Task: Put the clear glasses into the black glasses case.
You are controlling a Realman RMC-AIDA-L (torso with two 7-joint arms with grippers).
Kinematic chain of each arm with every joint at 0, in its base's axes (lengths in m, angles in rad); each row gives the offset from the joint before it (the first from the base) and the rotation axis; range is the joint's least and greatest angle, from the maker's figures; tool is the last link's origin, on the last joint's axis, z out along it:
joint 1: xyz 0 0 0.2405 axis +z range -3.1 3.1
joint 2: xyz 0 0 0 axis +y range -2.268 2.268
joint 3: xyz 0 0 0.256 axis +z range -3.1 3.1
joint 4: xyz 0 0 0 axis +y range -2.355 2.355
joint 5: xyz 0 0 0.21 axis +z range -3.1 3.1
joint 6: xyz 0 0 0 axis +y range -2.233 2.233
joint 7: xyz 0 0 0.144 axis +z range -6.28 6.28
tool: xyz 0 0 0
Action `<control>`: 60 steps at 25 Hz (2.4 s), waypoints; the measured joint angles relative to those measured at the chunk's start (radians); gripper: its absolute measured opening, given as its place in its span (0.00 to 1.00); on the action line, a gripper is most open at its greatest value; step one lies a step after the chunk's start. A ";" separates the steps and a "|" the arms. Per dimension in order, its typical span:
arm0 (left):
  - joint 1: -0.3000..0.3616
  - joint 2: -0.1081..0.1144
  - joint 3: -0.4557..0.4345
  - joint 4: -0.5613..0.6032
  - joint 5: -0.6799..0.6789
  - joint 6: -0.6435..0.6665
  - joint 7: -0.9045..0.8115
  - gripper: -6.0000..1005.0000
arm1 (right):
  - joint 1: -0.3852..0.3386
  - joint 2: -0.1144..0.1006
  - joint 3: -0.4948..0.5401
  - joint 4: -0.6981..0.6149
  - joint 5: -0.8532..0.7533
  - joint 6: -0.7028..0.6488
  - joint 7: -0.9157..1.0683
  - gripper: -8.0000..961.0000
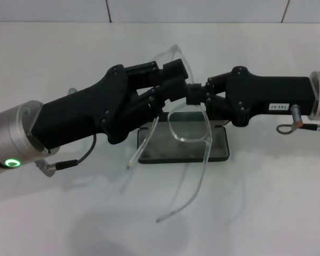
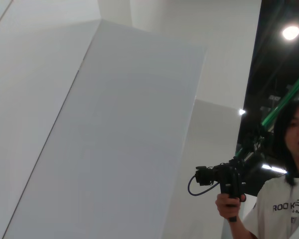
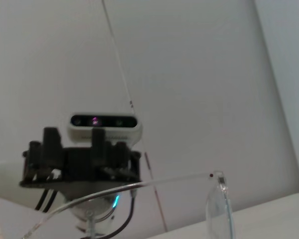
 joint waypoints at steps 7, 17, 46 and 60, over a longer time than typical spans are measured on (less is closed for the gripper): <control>0.001 0.000 0.000 -0.005 0.003 -0.007 0.003 0.26 | 0.003 -0.001 -0.022 0.000 0.000 -0.013 0.002 0.07; -0.005 0.001 0.000 -0.022 0.012 -0.044 0.005 0.25 | 0.009 0.002 -0.022 -0.008 0.000 -0.045 0.000 0.07; -0.002 0.000 0.000 -0.074 0.006 -0.101 0.082 0.10 | 0.015 0.001 -0.060 -0.012 0.049 -0.068 -0.004 0.07; 0.000 0.003 0.018 -0.067 0.012 -0.051 0.106 0.10 | 0.009 0.000 -0.051 -0.002 0.049 -0.046 -0.011 0.06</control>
